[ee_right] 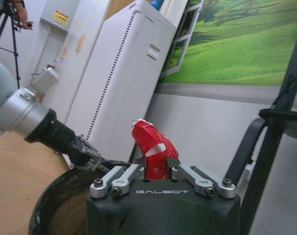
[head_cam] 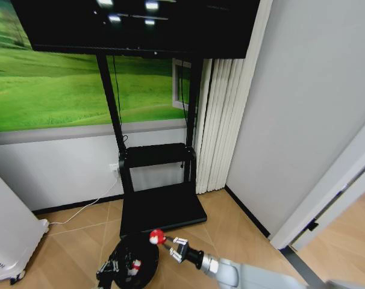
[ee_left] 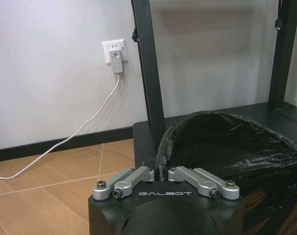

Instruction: Pick up the trash bin and place the garbage on the floor into it.

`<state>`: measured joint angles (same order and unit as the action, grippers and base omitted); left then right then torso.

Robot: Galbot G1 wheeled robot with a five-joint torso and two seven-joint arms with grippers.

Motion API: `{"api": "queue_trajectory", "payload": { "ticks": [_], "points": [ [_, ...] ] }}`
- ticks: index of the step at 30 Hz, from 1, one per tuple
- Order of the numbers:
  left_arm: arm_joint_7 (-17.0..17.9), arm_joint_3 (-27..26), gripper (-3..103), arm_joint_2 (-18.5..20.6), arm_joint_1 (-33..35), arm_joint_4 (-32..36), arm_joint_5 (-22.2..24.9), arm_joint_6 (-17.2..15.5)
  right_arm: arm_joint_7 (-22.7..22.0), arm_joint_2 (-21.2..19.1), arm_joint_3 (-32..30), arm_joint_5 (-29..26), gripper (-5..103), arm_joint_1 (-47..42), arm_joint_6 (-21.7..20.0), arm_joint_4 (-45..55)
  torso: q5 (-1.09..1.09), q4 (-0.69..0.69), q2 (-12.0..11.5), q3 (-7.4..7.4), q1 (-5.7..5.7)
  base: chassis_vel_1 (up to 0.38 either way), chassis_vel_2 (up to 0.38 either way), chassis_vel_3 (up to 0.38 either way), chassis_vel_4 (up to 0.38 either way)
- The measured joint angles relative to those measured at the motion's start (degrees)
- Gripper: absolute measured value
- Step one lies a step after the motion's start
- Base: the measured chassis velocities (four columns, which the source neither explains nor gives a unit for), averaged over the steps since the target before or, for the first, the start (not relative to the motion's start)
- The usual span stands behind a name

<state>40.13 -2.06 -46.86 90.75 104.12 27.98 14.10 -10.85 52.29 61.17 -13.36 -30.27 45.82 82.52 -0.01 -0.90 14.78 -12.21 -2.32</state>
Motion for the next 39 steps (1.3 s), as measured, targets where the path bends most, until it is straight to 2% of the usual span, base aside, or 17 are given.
{"api": "queue_trajectory", "payload": {
  "ticks": [17, 20, 22, 23, 25, 26, 28, 30, 32, 33, 35, 36, 37, 39],
  "points": [
    [-0.1, 0.12, 7, -2.86, 1.0, 0.5, -1.63, -0.76, -1.78, 9.14, 3.99, 0.36, 19, -0.08, 0.0, -7.53, 0.01, 0.01, -0.01, 0.0, 0.0, 0.0, 0.0, 0.0, 0.0],
    [-0.36, 0.08, 7, -3.71, 1.04, 0.01, -1.94, -0.74, -2.27, 10.61, 4.45, 1.01, 28, -0.64, 0.0, -8.68, 0.01, 0.0, -0.01, 0.0, 0.0, 0.0, 0.0, 0.0, 0.0],
    [-0.4, 0.16, 7, -4.44, 0.74, -0.41, -2.14, -0.71, -3.22, 11.47, 4.8, 1.56, 21, -0.93, 0.0, -9.21, 0.01, 0.0, 0.0, 0.0, 0.0, 0.0, 0.0, 0.0, 0.0],
    [-0.4, 0.16, 7, -4.44, 0.74, -0.41, -2.14, -0.71, -3.22, 11.47, 4.8, 1.56, 21, -0.93, 0.0, -9.21, 0.01, 0.0, 0.0, 0.0, 0.0, 0.0, 0.0, 0.0, 0.0],
    [-0.45, 0.32, 7, -4.95, 0.62, -0.44, -2.21, -0.71, -4.06, 11.47, 5.09, 1.88, 31, -0.96, 0.0, -9.2, 0.01, 0.0, -0.01, 0.0, 0.0, 0.0, 0.0, 0.0, 0.0],
    [-0.45, 0.32, 7, -4.95, 0.62, -0.44, -2.21, -0.71, -4.06, 11.47, 5.09, 1.88, 31, -0.96, 0.0, -9.2, 0.01, 0.0, -0.01, 0.0, 0.0, 0.0, 0.0, 0.0, 0.0],
    [-0.54, 0.32, 7, -5.1, 0.59, -0.44, -2.25, -0.71, -4.3, 10.75, 4.82, 2.05, 42, -0.85, 0.0, -9.14, 0.01, 0.0, -0.01, 0.0, 0.0, 0.0, 0.0, 0.0, 0.0],
    [-0.54, 0.31, 7, -5.14, 0.56, -0.44, -2.27, -0.72, -4.33, 10.44, 4.6, 2.12, 42, -0.85, 0.0, -9.1, 0.01, 0.0, -0.01, 0.0, 0.0, 0.0, 0.0, 0.0, 0.0],
    [-0.51, 0.31, 7, -5.36, 0.42, -0.45, -2.31, -0.75, -4.5, 9.88, 4.2, 2.61, 52, -1.07, 0.0, -9.07, 0.01, 0.0, -0.01, 0.0, 0.0, 0.0, 0.0, 0.0, 0.0],
    [-0.51, 0.31, 7, -5.36, 0.42, -0.45, -2.31, -0.75, -4.5, 9.88, 4.2, 2.61, 52, -1.07, 0.0, -9.07, 0.01, 0.0, -0.01, 0.0, 0.0, 0.0, 0.0, 0.0, 0.0],
    [-0.47, 0.31, 7, -5.56, 0.34, -0.54, -2.36, -0.77, -4.84, 9.51, 3.63, 3.13, 63, -1.45, 0.0, -9.07, 0.01, 0.0, -0.01, 0.0, 0.0, 0.0, 0.0, 0.0, 0.0],
    [-0.47, 0.31, 7, -5.56, 0.34, -0.54, -2.36, -0.77, -4.84, 9.51, 3.63, 3.13, 63, -1.45, 0.0, -9.07, 0.01, 0.0, -0.01, 0.0, 0.0, 0.0, 0.0, 0.0, 0.0],
    [-0.45, 0.22, 7, -5.65, 0.33, -0.62, -2.44, -0.77, -5.21, 9.11, 3.27, 3.19, 75, -1.67, 0.0, -9.03, 0.02, 0.0, -0.01, 0.0, 0.0, 0.0, 0.0, 0.0, 0.0],
    [-0.45, 0.1, 7, -5.7, 0.37, -0.7, -2.54, -0.77, -5.5, 8.83, 3.04, 3.18, 75, -1.81, 0.0, -8.96, 0.02, 0.0, -0.01, 0.0, 0.0, 0.0, 0.0, 0.0, 0.0]
  ]
}}
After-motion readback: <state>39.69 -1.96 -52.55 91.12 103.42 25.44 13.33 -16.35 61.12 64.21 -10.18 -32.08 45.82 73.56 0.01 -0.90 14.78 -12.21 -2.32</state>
